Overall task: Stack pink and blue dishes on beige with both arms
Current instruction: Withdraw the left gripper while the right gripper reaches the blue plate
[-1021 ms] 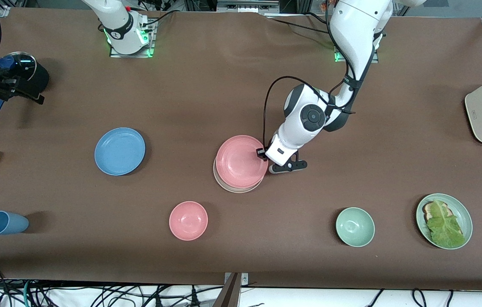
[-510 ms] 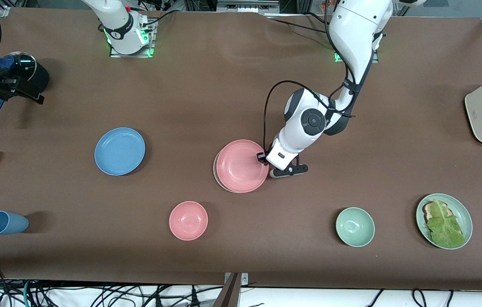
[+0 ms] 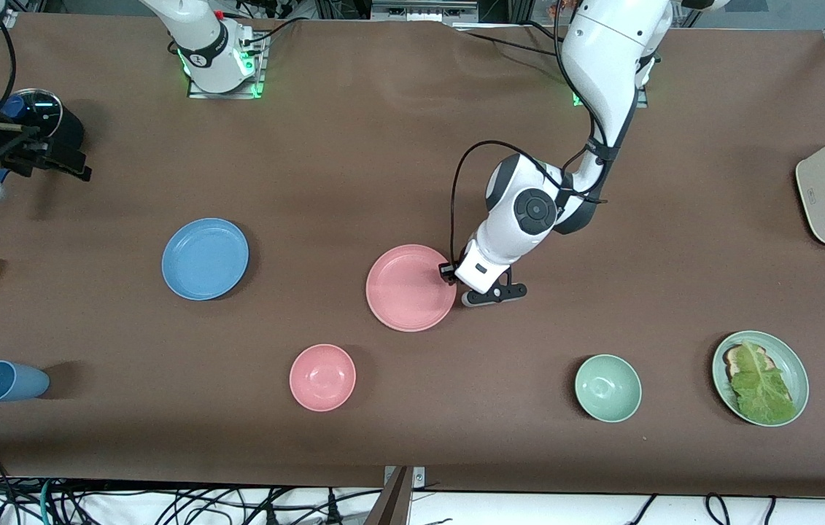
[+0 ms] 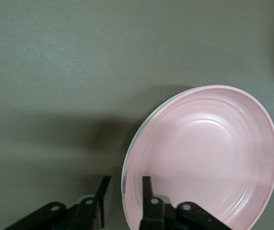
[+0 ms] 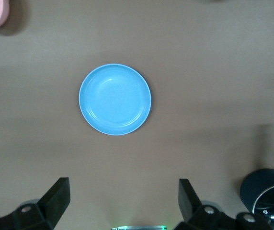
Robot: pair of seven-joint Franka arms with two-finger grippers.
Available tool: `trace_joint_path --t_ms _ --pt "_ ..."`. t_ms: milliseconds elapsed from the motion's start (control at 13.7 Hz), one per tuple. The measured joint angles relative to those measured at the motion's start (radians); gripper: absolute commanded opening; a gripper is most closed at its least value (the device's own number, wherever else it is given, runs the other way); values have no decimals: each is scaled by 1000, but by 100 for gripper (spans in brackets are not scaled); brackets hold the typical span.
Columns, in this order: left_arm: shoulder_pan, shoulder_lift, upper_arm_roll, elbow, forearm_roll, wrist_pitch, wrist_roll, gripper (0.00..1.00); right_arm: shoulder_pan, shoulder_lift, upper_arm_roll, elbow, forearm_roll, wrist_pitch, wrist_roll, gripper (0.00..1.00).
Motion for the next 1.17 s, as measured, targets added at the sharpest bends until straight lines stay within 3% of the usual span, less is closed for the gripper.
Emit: trace_joint_path --t_ms 292,583,802,1021,1167 --pt "1 -5 27 34 0 -29 -2 65 -4 91 -11 -63 0 82 4 100" --pt "30 -62 85 90 142 -246 4 71 -12 138 -31 -279 1 390 5 100" --pt "88 -106 90 113 191 -357 83 79 -14 187 -50 -371 13 523 3 100" --pt "164 -118 94 114 191 -405 216 87 -28 271 -60 -377 139 599 -72 99" --pt "224 -129 96 115 191 -442 289 99 -57 332 -63 -377 246 644 -186 96"
